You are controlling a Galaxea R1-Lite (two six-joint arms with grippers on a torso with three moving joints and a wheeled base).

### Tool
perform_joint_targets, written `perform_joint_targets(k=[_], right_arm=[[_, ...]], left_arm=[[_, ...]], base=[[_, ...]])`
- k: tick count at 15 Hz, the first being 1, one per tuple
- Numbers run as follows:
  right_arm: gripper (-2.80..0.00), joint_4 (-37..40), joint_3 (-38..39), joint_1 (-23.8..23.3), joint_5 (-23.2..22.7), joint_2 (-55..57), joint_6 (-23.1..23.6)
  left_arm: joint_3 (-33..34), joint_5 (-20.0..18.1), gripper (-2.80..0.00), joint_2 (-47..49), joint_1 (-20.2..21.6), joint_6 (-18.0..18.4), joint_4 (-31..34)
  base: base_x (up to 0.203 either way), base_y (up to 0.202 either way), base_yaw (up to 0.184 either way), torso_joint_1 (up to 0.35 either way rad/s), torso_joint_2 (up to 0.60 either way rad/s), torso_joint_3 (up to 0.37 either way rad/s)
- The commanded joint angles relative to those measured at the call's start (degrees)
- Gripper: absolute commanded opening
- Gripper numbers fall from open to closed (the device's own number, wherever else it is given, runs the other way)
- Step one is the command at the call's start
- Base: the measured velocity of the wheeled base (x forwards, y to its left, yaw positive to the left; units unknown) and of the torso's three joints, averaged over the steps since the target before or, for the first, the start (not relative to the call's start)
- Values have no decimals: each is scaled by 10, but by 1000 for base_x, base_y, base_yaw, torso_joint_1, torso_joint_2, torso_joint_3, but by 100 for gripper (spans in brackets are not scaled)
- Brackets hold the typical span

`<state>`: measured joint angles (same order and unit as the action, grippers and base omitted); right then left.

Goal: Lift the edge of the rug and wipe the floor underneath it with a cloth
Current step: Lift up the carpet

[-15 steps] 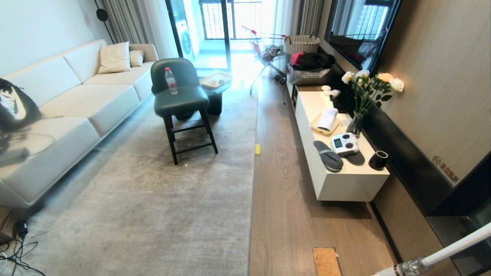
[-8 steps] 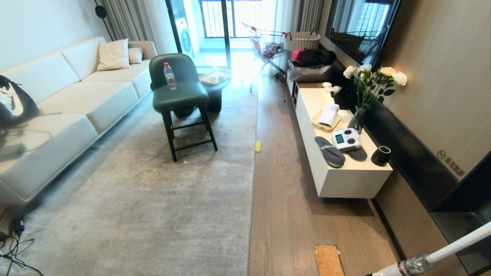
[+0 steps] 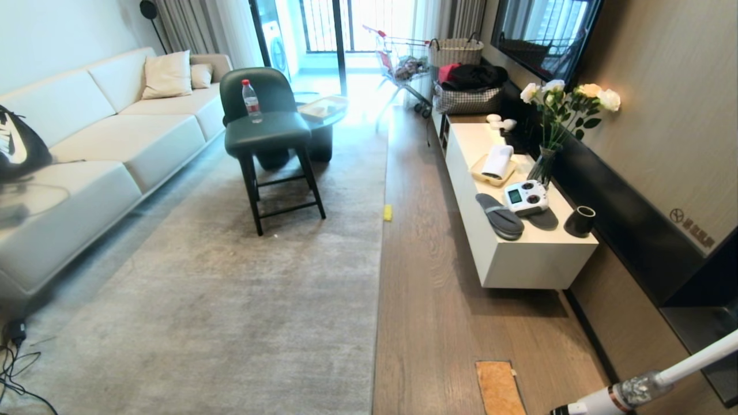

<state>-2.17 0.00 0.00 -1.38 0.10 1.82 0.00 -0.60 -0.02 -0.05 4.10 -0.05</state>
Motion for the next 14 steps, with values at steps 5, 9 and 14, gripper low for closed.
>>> perform_joint_targets(k=[5, 9, 14], right_arm=[[-280, 0, 0, 0, 0, 1, 0], [-280, 0, 0, 0, -1, 1, 0], [-280, 0, 0, 0, 0, 1, 0]], left_arm=[[0, 0, -280, 0, 0, 0, 0], [0, 0, -280, 0, 0, 0, 0], [0, 0, -280, 0, 0, 0, 0]], base=[[0, 0, 0, -166, 522, 354], [0, 0, 0, -125, 484, 361], [0, 0, 0, -83, 458, 375]])
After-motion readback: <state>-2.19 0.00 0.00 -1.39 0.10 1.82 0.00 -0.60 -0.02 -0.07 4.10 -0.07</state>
